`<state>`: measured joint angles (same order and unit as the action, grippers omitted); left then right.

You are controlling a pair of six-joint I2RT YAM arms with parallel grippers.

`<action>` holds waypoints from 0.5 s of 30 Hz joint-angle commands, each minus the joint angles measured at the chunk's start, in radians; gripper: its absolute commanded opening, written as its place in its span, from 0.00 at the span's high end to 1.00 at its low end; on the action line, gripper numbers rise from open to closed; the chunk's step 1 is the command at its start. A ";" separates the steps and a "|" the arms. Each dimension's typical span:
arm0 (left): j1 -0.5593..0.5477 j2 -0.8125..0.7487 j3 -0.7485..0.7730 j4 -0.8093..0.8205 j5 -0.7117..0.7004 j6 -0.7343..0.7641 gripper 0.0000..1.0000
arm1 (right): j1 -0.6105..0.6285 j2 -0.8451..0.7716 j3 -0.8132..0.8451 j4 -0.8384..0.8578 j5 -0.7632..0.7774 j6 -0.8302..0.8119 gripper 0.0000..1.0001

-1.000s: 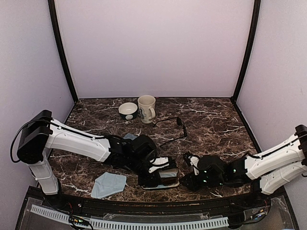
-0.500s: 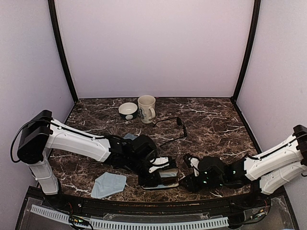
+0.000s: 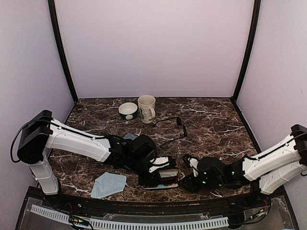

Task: Organize the sunglasses
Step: Place the sunglasses in the sunglasses case.

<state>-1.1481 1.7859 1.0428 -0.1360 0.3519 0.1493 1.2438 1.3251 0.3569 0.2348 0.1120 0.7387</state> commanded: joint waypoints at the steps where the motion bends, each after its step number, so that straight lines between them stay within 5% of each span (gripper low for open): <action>1: -0.007 0.030 -0.015 -0.026 0.055 -0.013 0.90 | 0.010 0.010 -0.012 0.010 0.004 -0.004 0.73; 15: -0.008 0.015 0.012 -0.053 0.016 -0.006 0.69 | 0.010 0.019 -0.003 0.006 0.002 -0.009 0.73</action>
<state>-1.1496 1.8015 1.0428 -0.1513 0.3630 0.1448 1.2438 1.3334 0.3569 0.2317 0.1101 0.7380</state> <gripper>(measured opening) 0.294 0.267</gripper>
